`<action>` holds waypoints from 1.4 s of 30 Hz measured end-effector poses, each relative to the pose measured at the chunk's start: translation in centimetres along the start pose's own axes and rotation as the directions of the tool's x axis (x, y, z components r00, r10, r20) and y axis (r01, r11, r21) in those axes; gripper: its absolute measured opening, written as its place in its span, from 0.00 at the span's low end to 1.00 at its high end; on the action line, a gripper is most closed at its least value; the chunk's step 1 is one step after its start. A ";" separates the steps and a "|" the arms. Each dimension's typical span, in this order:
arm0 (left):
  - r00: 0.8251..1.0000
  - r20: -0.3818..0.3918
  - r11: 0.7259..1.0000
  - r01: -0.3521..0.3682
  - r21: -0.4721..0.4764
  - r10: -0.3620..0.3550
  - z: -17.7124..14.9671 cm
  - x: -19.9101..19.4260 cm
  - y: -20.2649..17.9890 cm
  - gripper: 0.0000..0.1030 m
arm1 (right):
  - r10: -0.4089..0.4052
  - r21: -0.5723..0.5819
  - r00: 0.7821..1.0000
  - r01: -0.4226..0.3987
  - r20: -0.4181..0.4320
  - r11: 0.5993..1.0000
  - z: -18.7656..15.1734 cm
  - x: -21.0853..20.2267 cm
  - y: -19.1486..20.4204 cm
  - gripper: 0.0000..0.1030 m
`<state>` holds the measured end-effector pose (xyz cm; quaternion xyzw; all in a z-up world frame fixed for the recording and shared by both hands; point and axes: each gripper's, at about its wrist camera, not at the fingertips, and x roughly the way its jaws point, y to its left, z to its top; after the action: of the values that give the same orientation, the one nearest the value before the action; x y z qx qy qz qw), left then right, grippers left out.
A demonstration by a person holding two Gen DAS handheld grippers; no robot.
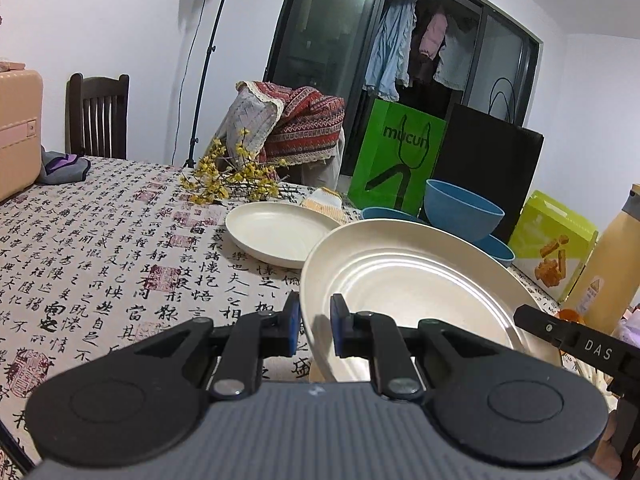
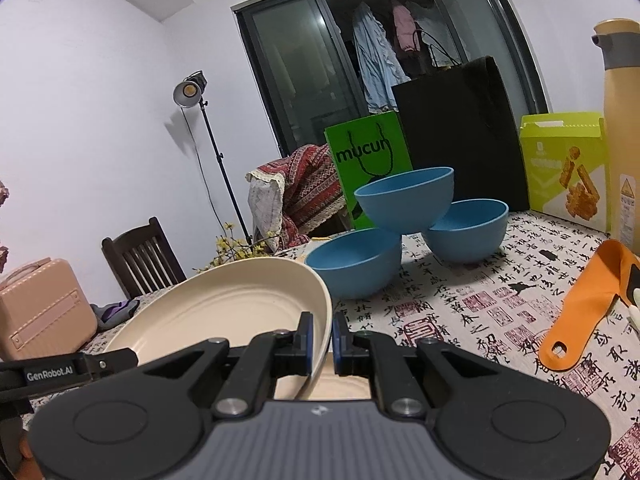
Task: Organize plates and bowls
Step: 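Keep carrying the cream plates with both grippers beside the blue bowls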
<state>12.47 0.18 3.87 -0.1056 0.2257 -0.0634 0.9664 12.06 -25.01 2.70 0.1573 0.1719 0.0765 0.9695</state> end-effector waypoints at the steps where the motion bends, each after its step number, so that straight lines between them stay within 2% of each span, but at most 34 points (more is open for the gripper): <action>1: 1.000 -0.003 1.000 0.000 0.001 0.000 -0.1 0.1 -0.1 0.14 | -0.002 0.000 1.000 0.002 -0.001 1.000 -0.1 0.0 -0.1 0.09; 27: 0.997 -0.073 0.998 -0.022 0.054 0.026 -2.5 2.7 -1.4 0.14 | -0.036 0.023 0.998 0.038 -0.057 0.999 -2.2 1.5 -2.5 0.09; 42: 0.993 -0.095 0.989 -0.064 0.133 0.077 -4.3 3.9 -2.9 0.15 | -0.084 -0.019 0.993 0.083 -0.079 0.996 -3.4 2.3 -3.2 0.09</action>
<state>13.77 -4.03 -0.84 -0.0310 0.2726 -0.0488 0.9604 13.29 -26.54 -2.13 0.1391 0.2163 0.0436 0.9654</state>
